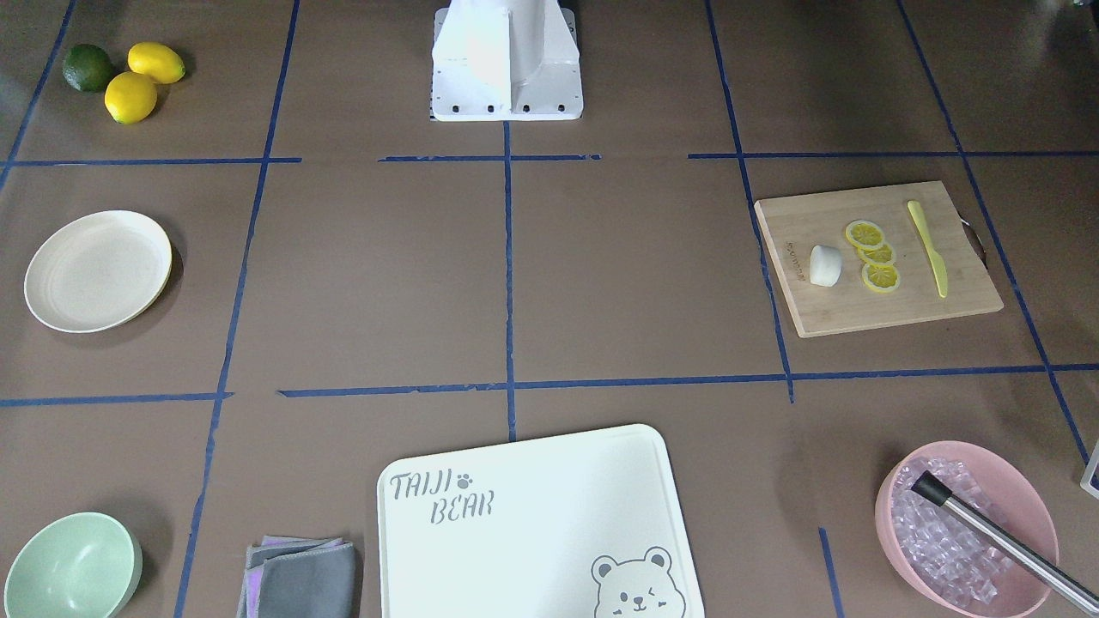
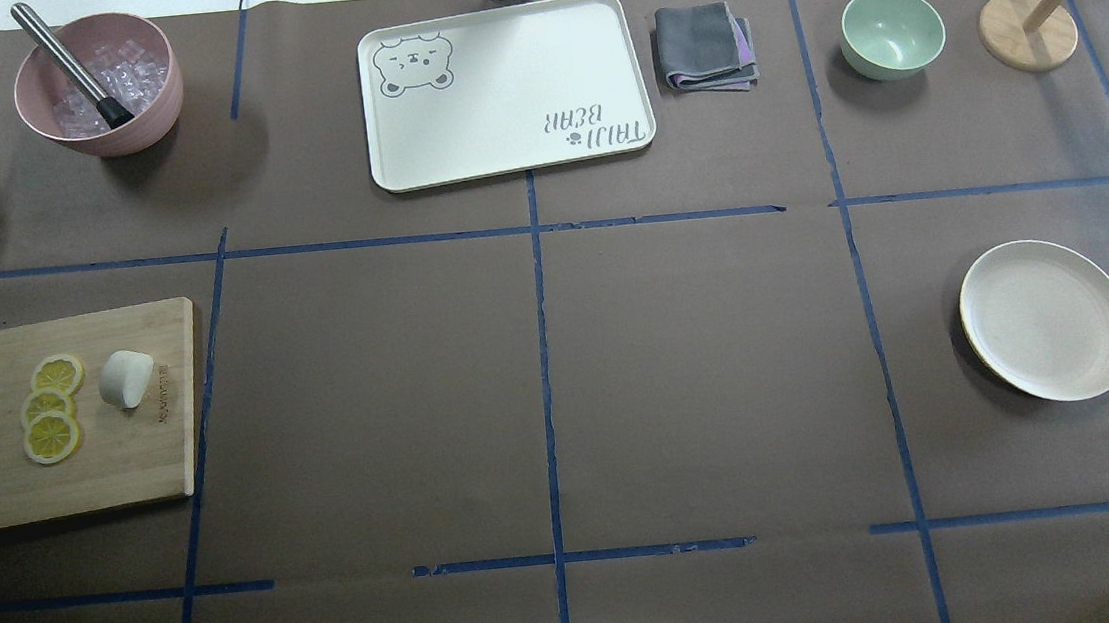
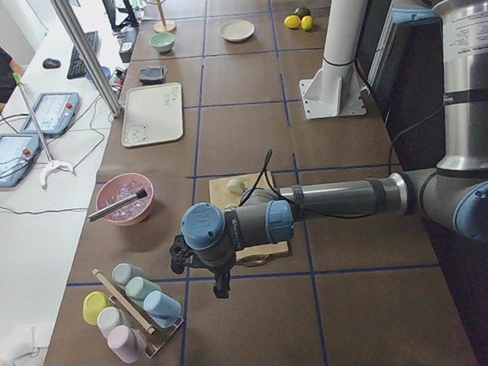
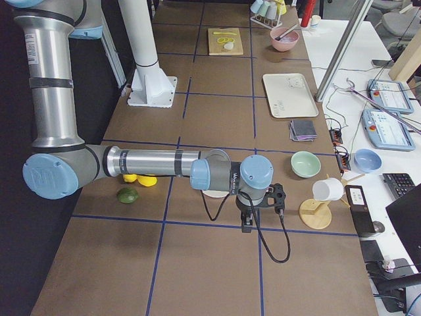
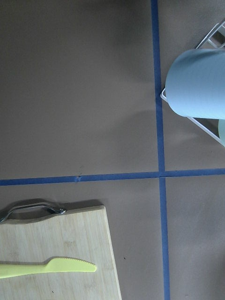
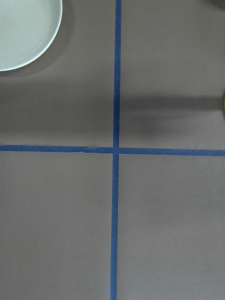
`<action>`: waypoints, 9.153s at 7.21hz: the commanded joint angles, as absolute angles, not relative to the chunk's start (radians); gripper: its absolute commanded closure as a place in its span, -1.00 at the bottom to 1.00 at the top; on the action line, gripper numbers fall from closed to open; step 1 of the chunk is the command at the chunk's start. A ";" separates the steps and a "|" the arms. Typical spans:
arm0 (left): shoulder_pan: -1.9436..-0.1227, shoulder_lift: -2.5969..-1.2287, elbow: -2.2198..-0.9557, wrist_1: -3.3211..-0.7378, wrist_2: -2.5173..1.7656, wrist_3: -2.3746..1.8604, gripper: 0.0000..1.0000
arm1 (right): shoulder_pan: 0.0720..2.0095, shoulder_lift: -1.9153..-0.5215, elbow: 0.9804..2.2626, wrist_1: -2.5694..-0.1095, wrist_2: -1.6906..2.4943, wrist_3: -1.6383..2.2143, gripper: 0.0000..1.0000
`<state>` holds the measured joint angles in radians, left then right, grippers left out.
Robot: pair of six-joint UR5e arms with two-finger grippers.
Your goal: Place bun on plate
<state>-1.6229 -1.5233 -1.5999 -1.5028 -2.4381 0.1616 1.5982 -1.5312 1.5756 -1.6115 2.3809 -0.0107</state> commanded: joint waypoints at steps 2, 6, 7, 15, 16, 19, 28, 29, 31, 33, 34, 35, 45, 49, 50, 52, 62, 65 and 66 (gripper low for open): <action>-1.623 -1.522 -1.611 -1.503 -2.438 0.158 -1.00 | 1.408 -1.633 1.641 -1.307 2.346 0.376 -1.00; -1.623 -1.522 -1.617 -1.502 -2.437 0.158 -1.00 | 1.160 -1.763 1.638 -0.913 2.260 0.757 -1.00; -1.623 -1.520 -1.615 -1.502 -2.437 0.158 -1.00 | 1.090 -1.763 1.638 -0.887 2.205 0.828 -1.00; -1.623 -1.525 -1.617 -1.502 -2.437 0.158 -1.00 | 1.031 -1.763 1.582 -0.877 2.183 0.870 0.01; -1.623 -1.526 -1.617 -1.502 -2.437 0.158 -1.00 | 1.031 -1.764 1.582 -0.877 2.183 0.865 0.58; -1.621 -1.528 -1.617 -1.502 -2.437 0.158 -1.00 | 1.032 -1.755 1.594 -0.880 2.189 0.876 1.00; -1.623 -1.522 -1.638 -1.502 -2.437 0.158 -1.00 | 0.998 -1.472 1.789 -0.943 2.294 1.274 1.00; -1.623 -1.520 -1.640 -1.502 -2.437 0.158 -1.00 | 0.920 -1.378 1.792 -1.013 2.231 1.355 1.00; -1.623 -1.511 -1.651 -1.502 -2.437 0.158 -1.00 | 0.728 -1.178 1.787 -1.185 2.064 1.483 1.00; -1.624 -1.508 -1.651 -1.502 -2.437 0.160 -1.00 | 0.608 -1.067 1.740 -1.233 1.962 1.561 1.00; -1.624 -1.508 -1.651 -1.502 -2.437 0.160 -1.00 | 0.577 -1.021 1.695 -1.232 1.933 1.601 1.00; -1.624 -1.508 -1.651 -1.502 -2.437 0.160 -1.00 | 0.548 -1.006 1.653 -1.227 1.890 1.603 1.00; -1.621 -1.512 -1.736 -1.502 -2.436 0.160 -1.00 | 0.578 -1.019 1.704 -1.252 1.906 1.591 -1.00; -1.449 -1.496 -1.961 -1.502 -2.414 -0.188 -1.00 | 0.762 -1.041 1.879 -1.676 2.005 1.212 -1.00; -1.380 -1.496 -2.012 -1.503 -2.414 -0.303 -1.00 | 0.805 -1.072 1.908 -1.743 2.005 1.086 -1.00; -1.202 -1.496 -2.025 -1.659 -2.345 -0.569 -1.00 | 0.923 -1.142 1.921 -1.795 2.073 0.817 -1.00; -0.767 -1.601 -1.747 -2.080 -2.016 -0.991 -0.95 | 1.408 -1.512 1.907 -1.789 2.269 0.049 -1.00; -0.769 -1.592 -1.752 -2.080 -2.017 -0.994 -0.54 | 1.413 -1.513 1.907 -1.790 2.269 0.051 -1.00; -0.770 -1.588 -1.762 -2.080 -2.017 -0.994 -0.34 | 1.413 -1.513 1.907 -1.790 2.269 0.051 -1.00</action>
